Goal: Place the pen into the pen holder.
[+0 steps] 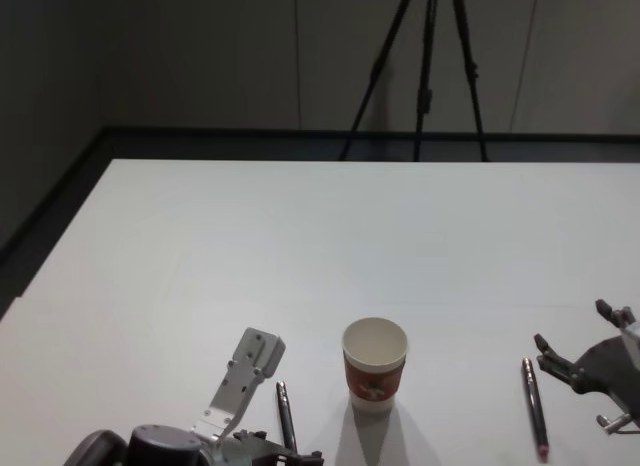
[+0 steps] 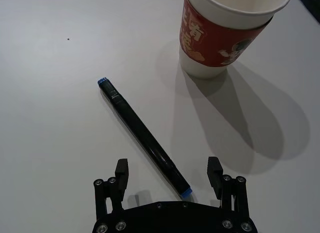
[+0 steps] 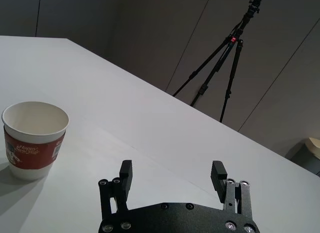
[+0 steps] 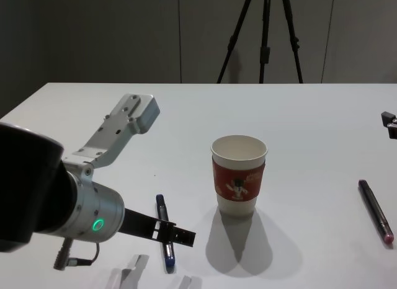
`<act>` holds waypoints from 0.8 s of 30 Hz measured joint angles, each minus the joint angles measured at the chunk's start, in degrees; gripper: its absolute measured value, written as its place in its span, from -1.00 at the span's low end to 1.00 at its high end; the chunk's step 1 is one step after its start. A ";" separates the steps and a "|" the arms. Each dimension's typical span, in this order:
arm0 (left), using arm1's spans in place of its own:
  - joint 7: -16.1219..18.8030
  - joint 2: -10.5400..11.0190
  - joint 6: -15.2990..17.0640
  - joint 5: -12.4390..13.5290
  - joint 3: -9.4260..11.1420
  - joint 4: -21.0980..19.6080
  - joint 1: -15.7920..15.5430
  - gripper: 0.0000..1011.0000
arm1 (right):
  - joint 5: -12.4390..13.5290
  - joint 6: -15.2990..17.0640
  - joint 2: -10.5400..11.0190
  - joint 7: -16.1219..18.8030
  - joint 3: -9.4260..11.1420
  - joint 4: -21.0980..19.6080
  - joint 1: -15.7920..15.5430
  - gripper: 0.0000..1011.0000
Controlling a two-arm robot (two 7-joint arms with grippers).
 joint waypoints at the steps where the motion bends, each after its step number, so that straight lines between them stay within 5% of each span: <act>1: 0.00 -0.08 0.06 0.10 -0.05 0.08 -0.01 0.98 | 0.00 0.00 0.00 0.00 0.00 0.00 0.00 0.98; 24: 0.27 -2.66 0.56 2.27 -2.42 2.52 -0.62 0.98 | 0.00 0.00 0.00 0.00 0.00 0.00 0.00 0.98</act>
